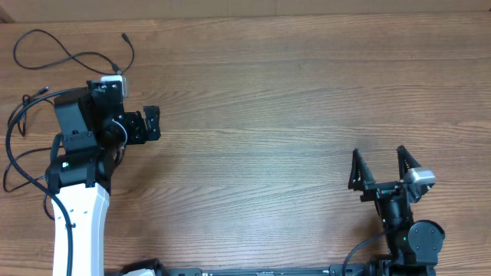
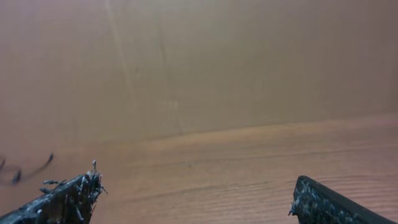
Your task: Untangle cables
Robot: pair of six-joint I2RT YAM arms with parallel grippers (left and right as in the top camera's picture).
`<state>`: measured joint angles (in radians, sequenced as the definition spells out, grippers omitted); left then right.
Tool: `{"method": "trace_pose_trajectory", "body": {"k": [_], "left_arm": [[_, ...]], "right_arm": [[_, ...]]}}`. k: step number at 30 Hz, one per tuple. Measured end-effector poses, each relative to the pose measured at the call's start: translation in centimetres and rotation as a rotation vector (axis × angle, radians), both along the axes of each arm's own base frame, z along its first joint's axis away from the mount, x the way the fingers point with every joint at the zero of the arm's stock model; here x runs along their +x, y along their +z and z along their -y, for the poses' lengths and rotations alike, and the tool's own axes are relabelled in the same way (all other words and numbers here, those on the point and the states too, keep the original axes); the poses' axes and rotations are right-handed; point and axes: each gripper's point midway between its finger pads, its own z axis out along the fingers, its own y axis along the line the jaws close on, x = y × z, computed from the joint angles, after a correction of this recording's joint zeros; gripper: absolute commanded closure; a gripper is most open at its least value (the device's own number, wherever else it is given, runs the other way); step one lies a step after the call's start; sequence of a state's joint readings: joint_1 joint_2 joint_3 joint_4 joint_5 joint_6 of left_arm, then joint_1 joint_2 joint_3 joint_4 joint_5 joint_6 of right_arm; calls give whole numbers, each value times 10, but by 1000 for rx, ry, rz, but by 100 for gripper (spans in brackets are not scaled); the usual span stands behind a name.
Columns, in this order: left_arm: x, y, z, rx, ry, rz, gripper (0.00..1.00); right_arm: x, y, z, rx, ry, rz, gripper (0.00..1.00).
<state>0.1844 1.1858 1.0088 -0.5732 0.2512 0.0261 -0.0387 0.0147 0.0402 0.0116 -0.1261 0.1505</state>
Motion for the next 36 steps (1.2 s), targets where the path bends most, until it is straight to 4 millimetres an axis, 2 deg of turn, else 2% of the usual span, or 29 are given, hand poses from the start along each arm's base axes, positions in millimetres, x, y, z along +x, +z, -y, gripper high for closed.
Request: {"method": "trace_pose_trajectory", "body": {"k": [3,8,13,24,36], "left_arm": [[0,0,0,0,0,0,1],[0,0,0,0,0,0,0],[0,0,0,0,0,0,0],[0,0,0,0,0,0,0],[0,0,0,0,0,0,0]], "right_arm": [[2,-11,6,41,-34,-26,0],[3,-17,13,65,-72,-52,0],[3,-33,13,-14,-74,-113,0],[3,-35,11,-175,-70,-106,0],[3,-35,11,-211,-70,-106,0]]}}
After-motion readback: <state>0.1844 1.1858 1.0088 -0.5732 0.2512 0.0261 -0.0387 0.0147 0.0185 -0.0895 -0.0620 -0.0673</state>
